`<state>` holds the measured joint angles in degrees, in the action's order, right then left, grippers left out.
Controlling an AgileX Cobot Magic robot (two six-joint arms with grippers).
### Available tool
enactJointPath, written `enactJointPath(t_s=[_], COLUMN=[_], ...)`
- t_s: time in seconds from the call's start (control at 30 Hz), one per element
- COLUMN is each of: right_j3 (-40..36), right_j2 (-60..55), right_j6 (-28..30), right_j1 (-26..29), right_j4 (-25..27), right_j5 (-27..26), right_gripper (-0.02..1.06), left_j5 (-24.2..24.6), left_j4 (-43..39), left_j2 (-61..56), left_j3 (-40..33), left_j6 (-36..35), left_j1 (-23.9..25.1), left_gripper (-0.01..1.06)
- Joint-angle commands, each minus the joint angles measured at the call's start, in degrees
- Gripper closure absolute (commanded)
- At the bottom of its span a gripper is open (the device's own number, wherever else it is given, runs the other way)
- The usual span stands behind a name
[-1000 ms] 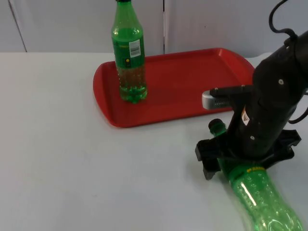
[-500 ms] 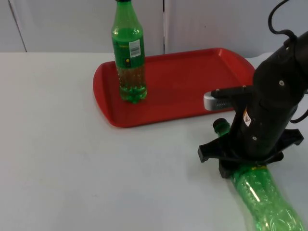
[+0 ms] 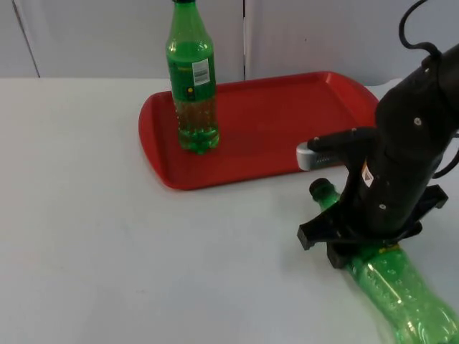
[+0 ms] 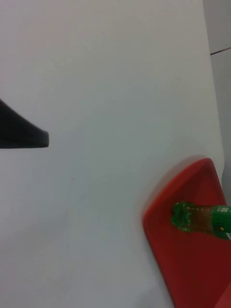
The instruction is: Place the bottle upright on the tray.
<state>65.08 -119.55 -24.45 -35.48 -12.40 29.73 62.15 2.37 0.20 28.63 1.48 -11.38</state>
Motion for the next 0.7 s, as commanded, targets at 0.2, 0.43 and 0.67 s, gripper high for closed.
enactJointPath(t_s=[0.2, 0.43, 0.67], right_j3=[4.76, 9.18, 10.08], right_j2=[2.7, 9.45, 14.66], right_j6=[2.01, 2.42, 1.8], right_j1=[-0.19, -0.19, 0.43], right_j4=[0.44, -5.58, -18.19], right_j5=[0.08, -4.6, -20.17], right_gripper=[1.05, 1.05, 1.05], left_j5=[-0.63, -0.63, -0.63], left_j4=[0.05, 0.05, 0.05], left_j2=[-0.2, -0.2, -0.2], left_j3=[-0.27, -0.27, -0.27], left_j6=[-0.3, -0.3, -0.3], left_j1=[-0.02, -0.02, -0.02], left_gripper=[0.0, 0.0, 0.0])
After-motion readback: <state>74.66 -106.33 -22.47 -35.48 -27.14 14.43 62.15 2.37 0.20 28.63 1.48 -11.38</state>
